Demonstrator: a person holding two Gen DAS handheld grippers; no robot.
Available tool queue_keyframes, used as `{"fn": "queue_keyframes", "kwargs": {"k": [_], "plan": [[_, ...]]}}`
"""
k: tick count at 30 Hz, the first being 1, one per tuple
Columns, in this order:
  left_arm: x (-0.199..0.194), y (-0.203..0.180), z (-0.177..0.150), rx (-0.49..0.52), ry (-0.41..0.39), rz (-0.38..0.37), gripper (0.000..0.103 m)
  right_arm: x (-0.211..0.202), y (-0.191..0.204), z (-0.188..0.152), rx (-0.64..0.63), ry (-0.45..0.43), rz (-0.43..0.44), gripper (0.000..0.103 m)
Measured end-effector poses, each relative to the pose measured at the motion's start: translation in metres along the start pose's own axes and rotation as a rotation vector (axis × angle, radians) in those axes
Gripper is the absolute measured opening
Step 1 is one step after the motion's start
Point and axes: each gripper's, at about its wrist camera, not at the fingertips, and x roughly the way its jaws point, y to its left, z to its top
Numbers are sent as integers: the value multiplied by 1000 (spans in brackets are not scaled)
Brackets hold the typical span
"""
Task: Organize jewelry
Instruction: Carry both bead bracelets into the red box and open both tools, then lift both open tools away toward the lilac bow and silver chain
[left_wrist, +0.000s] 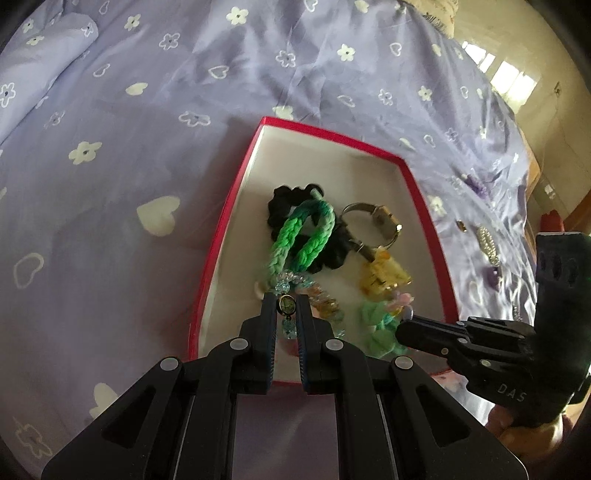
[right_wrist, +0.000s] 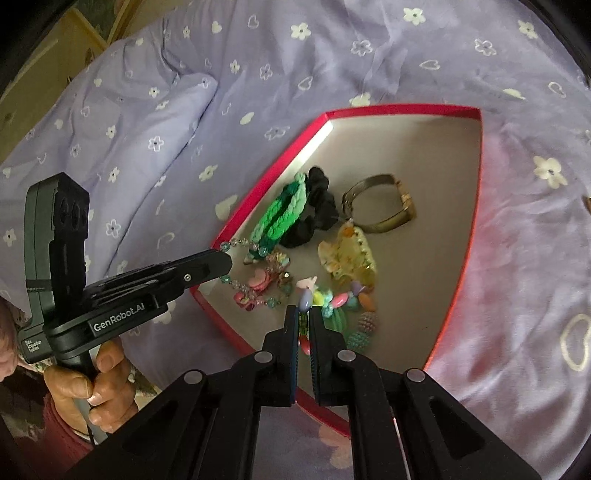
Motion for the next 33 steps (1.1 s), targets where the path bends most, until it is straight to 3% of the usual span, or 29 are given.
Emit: {"fn": "queue_keyframes", "kwargs": {"k": [13, 16, 17, 19, 25, 33], "plan": [[12, 5, -6, -18, 51, 23, 9, 1, 1, -1, 3, 15, 20, 11], [11, 4, -7, -13, 49, 33, 10, -1, 2, -2, 7, 9, 31, 22], [11, 4, -7, -14, 51, 37, 10, -3, 3, -1, 6, 5, 33, 32], [11, 3, -8, -15, 53, 41, 11, -6, 3, -2, 7, -5, 35, 35], [7, -1, -10, -19, 46, 57, 37, -25, -1, -5, 30, -47, 37, 35], [-11, -20, -10, 8, 2, 65, 56, -71, -15, -19, 63, -144, 8, 37]]}}
